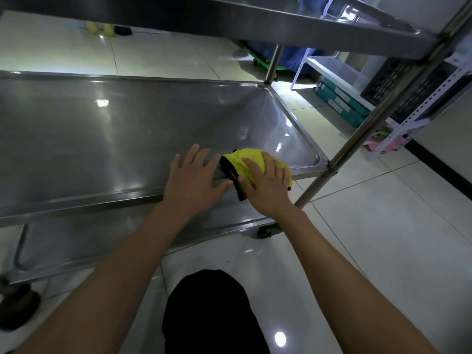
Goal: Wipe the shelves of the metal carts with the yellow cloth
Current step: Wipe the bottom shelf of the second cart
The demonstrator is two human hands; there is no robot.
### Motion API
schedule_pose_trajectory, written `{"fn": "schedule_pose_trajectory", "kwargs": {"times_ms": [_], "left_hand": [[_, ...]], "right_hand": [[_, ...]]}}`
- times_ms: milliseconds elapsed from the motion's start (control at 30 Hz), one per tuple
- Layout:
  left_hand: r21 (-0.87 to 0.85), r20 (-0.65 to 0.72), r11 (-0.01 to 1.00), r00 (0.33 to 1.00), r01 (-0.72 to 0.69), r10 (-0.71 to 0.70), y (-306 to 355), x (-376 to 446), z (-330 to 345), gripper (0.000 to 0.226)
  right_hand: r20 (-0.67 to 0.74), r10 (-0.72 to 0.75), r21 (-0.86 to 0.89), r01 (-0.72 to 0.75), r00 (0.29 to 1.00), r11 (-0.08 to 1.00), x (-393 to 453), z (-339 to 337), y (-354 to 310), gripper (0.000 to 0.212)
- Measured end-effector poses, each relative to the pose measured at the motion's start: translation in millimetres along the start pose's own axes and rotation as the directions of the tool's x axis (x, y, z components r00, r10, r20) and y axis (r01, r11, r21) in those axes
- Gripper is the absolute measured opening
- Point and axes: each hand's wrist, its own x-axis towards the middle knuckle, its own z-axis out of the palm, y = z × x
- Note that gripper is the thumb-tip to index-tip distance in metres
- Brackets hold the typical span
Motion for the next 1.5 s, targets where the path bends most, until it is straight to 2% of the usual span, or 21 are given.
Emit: {"fn": "schedule_pose_trajectory", "kwargs": {"times_ms": [133, 333, 633, 767, 900, 967, 1033, 1167, 1300, 1400, 1500], "left_hand": [[-0.020, -0.298, 0.999, 0.954, -0.046, 0.038, -40.7, -61.1, -6.3, 0.054], [0.015, -0.463, 0.996, 0.882, -0.086, 0.083, -118.6, -140.7, -5.9, 0.029], [0.000, -0.385, 0.999, 0.922, 0.040, -0.037, -164.2, -201.5, -17.0, 0.021], [-0.077, -0.247, 0.992, 0.961, 0.105, -0.121, -186.4, -225.5, -24.8, 0.034], [-0.196, -0.180, 0.951, 0.945, 0.239, -0.274, -218.8, -252.2, -16.9, 0.023], [-0.216, -0.136, 0.928, 0.932, 0.303, -0.336, -236.6, -265.3, -6.1, 0.023], [-0.202, -0.055, 0.906, 0.919, 0.372, -0.390, -253.1, -277.5, 8.6, 0.025], [-0.129, 0.079, 0.901, 0.910, 0.415, -0.408, -281.8, -296.5, 43.6, 0.033], [-0.065, 0.138, 0.914, 0.910, 0.401, -0.390, -305.5, -301.2, 77.3, 0.043], [-0.006, 0.152, 0.918, 0.908, 0.397, -0.391, -320.0, -296.5, 96.3, 0.053], [0.042, 0.171, 0.906, 0.891, 0.420, -0.421, -331.2, -292.0, 110.2, 0.056]], "right_hand": [[-0.008, -0.065, -0.001, 0.065, 0.998, 0.998, -3.2, 8.8, -39.8, 0.052], [-0.088, -0.164, -0.070, 0.158, 0.982, 0.985, -17.9, 21.6, -100.4, 0.053], [-0.146, -0.344, -0.002, 0.347, 0.928, 0.938, -45.2, 34.2, -189.5, 0.042], [-0.168, -0.398, 0.116, 0.419, 0.902, 0.901, -62.8, 32.5, -220.0, 0.037], [-0.244, -0.474, 0.254, 0.527, 0.846, 0.811, -103.7, 47.2, -245.2, 0.034], [-0.214, -0.518, 0.329, 0.560, 0.828, 0.760, -124.9, 67.3, -256.2, 0.036], [-0.129, -0.518, 0.428, 0.519, 0.846, 0.740, -137.0, 94.2, -265.8, 0.037], [0.065, -0.365, 0.575, 0.265, 0.929, 0.774, -133.7, 152.8, -281.9, 0.039], [0.063, -0.199, 0.599, 0.122, 0.978, 0.791, -104.1, 196.8, -288.5, 0.038], [0.041, -0.179, 0.576, 0.123, 0.983, 0.808, -82.8, 222.9, -295.8, 0.039], [0.127, -0.144, 0.563, 0.048, 0.981, 0.825, -71.4, 250.0, -308.2, 0.039]]}}
